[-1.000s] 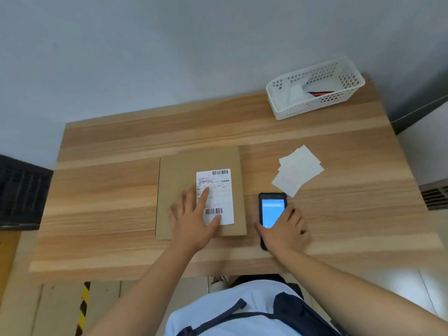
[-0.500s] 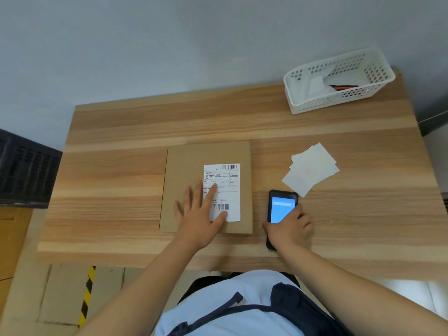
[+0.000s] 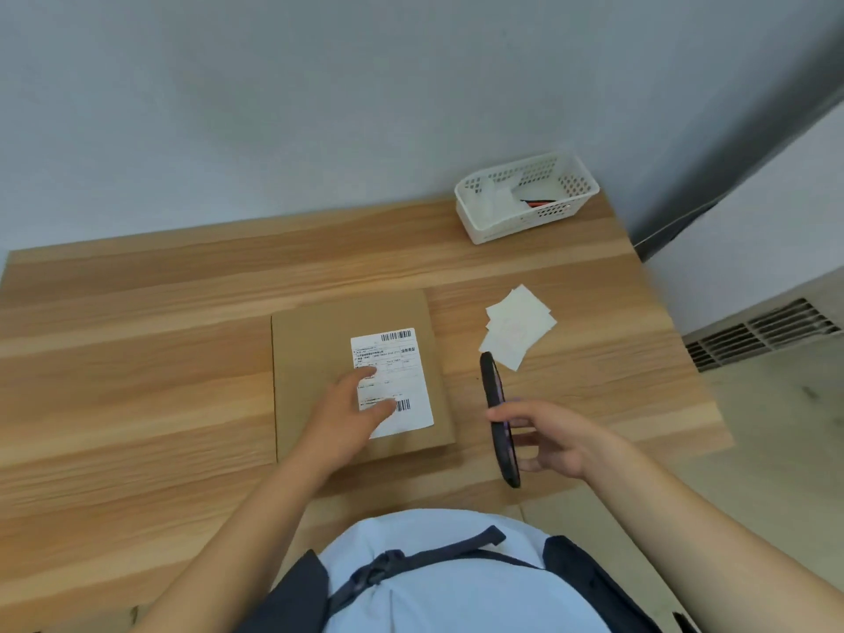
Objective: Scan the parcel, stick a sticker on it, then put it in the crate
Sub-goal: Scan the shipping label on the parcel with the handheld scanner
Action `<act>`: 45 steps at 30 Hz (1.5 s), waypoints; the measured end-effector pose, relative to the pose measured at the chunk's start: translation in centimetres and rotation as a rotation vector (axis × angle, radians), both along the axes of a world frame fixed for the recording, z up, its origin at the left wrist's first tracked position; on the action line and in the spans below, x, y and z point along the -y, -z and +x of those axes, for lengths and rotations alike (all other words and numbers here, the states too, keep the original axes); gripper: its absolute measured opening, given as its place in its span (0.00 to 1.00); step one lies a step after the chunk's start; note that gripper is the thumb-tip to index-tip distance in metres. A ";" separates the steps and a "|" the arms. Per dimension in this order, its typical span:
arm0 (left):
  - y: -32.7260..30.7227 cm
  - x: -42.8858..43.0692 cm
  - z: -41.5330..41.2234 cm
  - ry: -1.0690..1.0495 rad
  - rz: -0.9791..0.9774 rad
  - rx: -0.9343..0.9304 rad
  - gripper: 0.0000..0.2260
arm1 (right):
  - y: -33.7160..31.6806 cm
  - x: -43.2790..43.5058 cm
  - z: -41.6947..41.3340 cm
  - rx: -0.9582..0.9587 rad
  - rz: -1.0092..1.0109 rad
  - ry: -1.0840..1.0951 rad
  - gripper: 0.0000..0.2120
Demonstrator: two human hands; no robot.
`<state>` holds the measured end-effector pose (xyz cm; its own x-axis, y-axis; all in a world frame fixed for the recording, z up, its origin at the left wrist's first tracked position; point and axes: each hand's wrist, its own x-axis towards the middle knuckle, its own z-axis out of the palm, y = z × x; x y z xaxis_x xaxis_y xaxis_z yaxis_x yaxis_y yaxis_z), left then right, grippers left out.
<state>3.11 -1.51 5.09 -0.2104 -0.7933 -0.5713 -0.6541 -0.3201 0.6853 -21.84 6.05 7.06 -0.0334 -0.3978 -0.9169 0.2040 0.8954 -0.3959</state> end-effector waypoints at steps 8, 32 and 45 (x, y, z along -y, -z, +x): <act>-6.3 0.8 1.6 0.049 0.171 -0.572 0.24 | -7.7 -1.5 3.7 0.077 -0.321 -0.281 0.33; -6.4 -2.1 5.2 0.132 0.433 -0.822 0.29 | -8.7 -6.6 12.3 -0.092 -0.371 -0.241 0.27; -5.3 -1.1 8.9 0.067 0.455 -0.848 0.23 | -8.7 -3.6 15.0 -0.208 -0.340 -0.402 0.27</act>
<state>12.06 -0.36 10.44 -0.7317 -0.5045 -0.4583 -0.0253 -0.6519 0.7579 -6.85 9.63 15.77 0.0159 -0.6885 -0.7250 -0.2398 0.7013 -0.6713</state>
